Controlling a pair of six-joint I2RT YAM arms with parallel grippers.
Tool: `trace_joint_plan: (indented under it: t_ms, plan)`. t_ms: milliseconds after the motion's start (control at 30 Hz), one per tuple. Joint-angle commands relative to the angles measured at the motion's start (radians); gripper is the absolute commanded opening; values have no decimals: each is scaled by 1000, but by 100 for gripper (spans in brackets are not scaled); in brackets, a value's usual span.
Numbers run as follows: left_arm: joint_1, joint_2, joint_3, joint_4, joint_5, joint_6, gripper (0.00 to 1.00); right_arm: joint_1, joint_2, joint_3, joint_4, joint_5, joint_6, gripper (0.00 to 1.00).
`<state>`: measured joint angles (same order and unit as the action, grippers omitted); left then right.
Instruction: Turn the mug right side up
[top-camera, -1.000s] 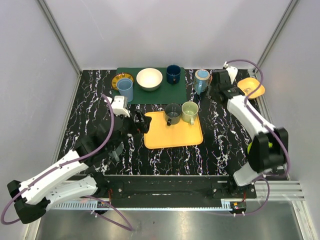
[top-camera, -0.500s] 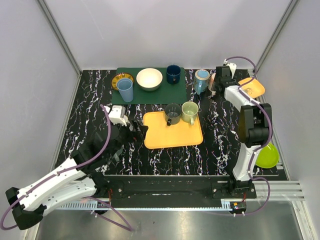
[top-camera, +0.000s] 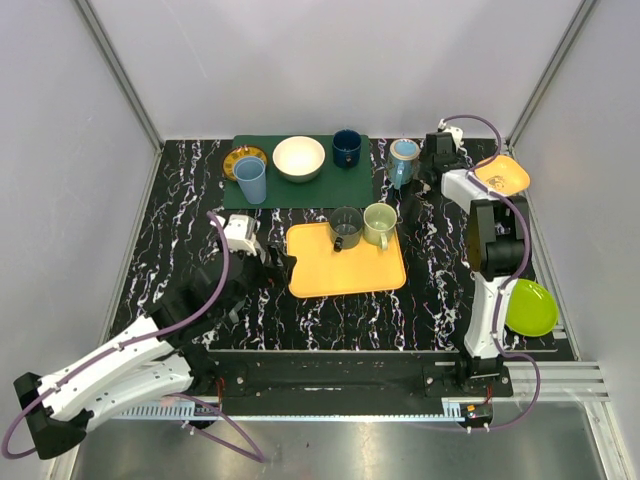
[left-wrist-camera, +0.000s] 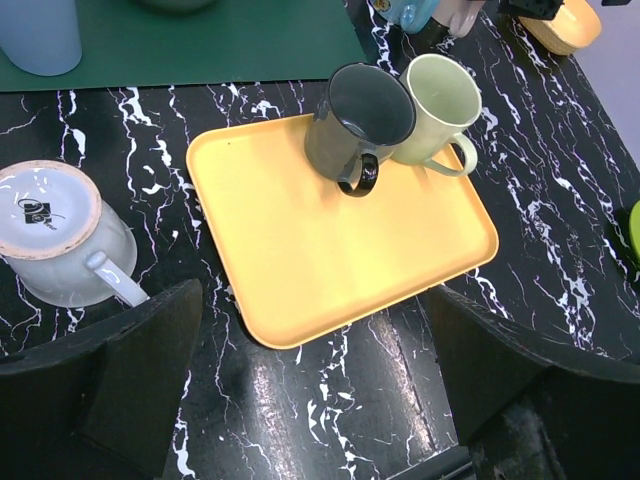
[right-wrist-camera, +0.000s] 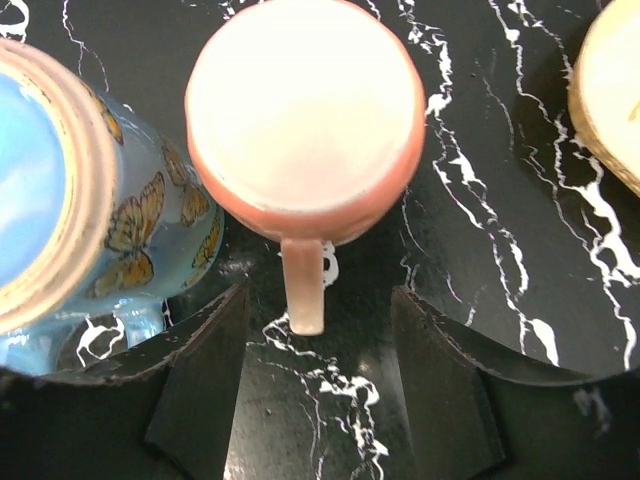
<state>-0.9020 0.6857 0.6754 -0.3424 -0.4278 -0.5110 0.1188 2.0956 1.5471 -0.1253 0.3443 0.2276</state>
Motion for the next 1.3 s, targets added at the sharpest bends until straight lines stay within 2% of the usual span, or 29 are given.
trace_joint_plan:
  t_ms: [0,333,700,767,800,867,900,1100,1267]
  plan:
    - [-2,12,6,39,-6,28,96,1,47,99,29,-22,15,63]
    - [-2,46,13,46,-5,25,96,-18,121,231,-79,-27,36,39]
    - [-2,48,6,56,1,20,96,-33,179,324,-189,-56,45,38]
    - [0,46,3,57,4,17,96,-34,181,331,-192,-60,45,37]
    - [-2,46,3,57,4,17,96,-37,182,332,-194,-64,45,33]
    - [0,46,3,57,4,19,96,-38,182,332,-195,-68,45,25]
    - [-2,46,3,57,4,17,95,-36,181,331,-195,-68,45,16]
    - [-2,40,-4,56,11,6,95,-36,149,288,-195,-71,67,0]
    - [-2,25,-11,59,20,-11,95,-38,49,139,-198,-47,125,0]
